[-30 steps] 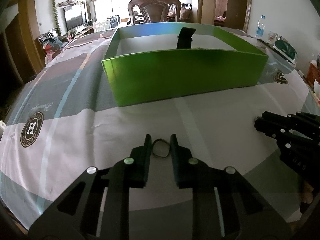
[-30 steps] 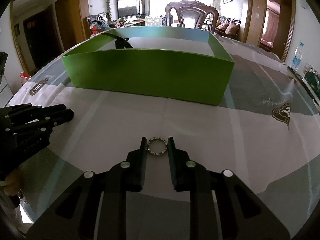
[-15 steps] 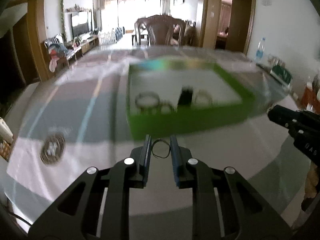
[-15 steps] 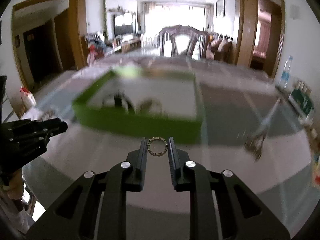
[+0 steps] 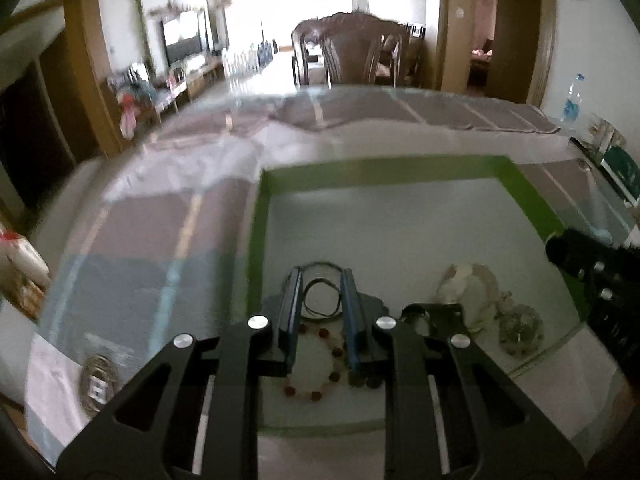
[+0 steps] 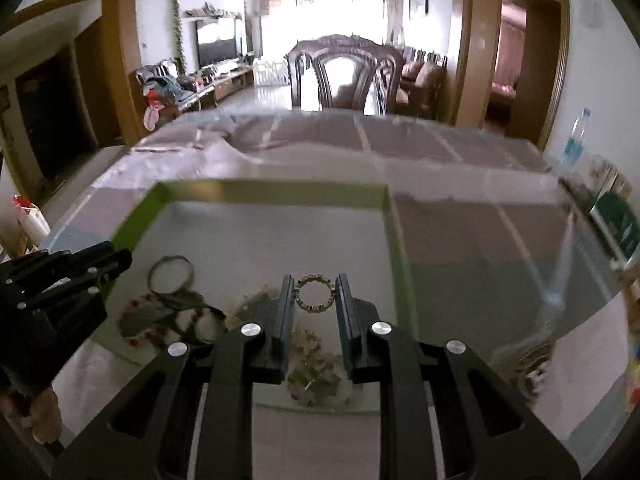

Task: Organize jewelry
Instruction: 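Carry both rings over the green box and open both grippers to release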

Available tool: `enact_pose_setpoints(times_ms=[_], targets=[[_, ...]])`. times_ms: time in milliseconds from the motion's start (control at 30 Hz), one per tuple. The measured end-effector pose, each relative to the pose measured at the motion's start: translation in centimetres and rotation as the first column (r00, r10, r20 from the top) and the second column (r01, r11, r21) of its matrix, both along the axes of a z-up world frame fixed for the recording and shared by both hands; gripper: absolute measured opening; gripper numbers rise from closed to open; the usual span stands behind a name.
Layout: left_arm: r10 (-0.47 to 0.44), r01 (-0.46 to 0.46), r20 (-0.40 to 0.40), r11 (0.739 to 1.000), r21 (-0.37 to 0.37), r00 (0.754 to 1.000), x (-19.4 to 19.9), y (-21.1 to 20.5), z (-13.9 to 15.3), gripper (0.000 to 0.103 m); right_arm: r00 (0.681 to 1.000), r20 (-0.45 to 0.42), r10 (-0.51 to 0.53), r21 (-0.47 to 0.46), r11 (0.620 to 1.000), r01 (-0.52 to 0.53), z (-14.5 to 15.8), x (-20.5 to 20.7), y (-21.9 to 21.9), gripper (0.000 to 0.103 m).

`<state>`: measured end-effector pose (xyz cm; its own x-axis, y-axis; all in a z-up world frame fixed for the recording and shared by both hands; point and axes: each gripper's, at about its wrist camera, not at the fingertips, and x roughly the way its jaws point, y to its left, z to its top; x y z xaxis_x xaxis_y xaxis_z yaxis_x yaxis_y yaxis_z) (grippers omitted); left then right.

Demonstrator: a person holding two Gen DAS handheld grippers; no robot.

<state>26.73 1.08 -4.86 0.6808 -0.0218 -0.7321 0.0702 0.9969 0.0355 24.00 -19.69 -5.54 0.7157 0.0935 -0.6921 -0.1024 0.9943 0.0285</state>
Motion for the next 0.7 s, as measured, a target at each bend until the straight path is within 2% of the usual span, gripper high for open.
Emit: enact_pose_setpoints(times_ms=[67, 100, 133, 200, 267, 333, 367, 433, 533, 633, 700], targets=[[0.004, -0.005, -0.017, 1.0, -0.014, 1.0, 0.3, 0.2, -0.7, 0.021, 1.0, -0.017, -0.007, 0.01, 1.0, 0.007, -0.9, 0.1, -0.1, 0.022], [0.01, -0.01, -0.011, 1.0, -0.001, 1.0, 0.2, 0.2, -0.9, 0.028, 1.0, -0.024, -0.004, 0.018, 1.0, 0.004, -1.2, 0.0, -0.1, 0.025], [0.015, -0.015, 0.001, 1.0, 0.019, 1.0, 0.0, 0.1, -0.9, 0.04, 1.0, -0.026, 0.001, 0.023, 1.0, 0.0, -1.4, -0.2, 0.0, 0.03], [0.02, -0.021, 0.028, 0.999, 0.039, 0.999, -0.5, 0.1, -0.7, 0.052, 1.0, -0.005, -0.001, 0.027, 1.0, 0.001, -1.1, -0.8, -0.1, 0.051], [0.02, -0.022, 0.059, 0.999, 0.04, 0.998, -1.6, 0.1, 0.0, 0.055, 1.0, 0.026, -0.008, 0.03, 1.0, 0.007, -0.5, -2.0, -0.3, 0.055], [0.023, -0.027, 0.095, 0.999, 0.041, 0.995, -3.4, 0.1, 1.0, 0.066, 0.998, 0.061, -0.006, 0.05, 0.999, 0.003, 0.5, -3.9, -0.5, 0.061], [0.02, -0.025, 0.125, 0.999, 0.035, 0.992, -4.6, 0.1, 1.6, 0.07, 0.996, 0.09, -0.001, 0.058, 0.998, -0.004, 1.1, -5.0, -0.6, 0.067], [0.011, -0.017, 0.186, 0.999, 0.03, 0.983, -7.1, -0.1, 2.8, 0.082, 0.99, 0.143, 0.002, 0.05, 0.999, -0.009, 2.1, -7.0, -0.9, 0.082], [-0.01, 0.0, 0.26, 0.999, 0.039, 0.966, -10.8, -0.4, 4.2, 0.09, 0.975, 0.223, 0.0, 0.005, 1.0, -0.001, 3.6, -10.3, -1.1, 0.089], [-0.013, 0.001, 0.304, 0.999, 0.037, 0.952, -14.0, -0.6, 5.2, 0.096, 0.968, 0.251, -0.025, -0.02, 0.999, 0.031, 4.8, -12.9, -1.5, 0.099], [-0.012, 0.004, 0.322, 1.0, 0.024, 0.947, -15.7, -0.6, 5.8, 0.098, 0.963, 0.269, -0.03, -0.005, 0.999, 0.033, 5.3, -14.5, -2.0, 0.1]])
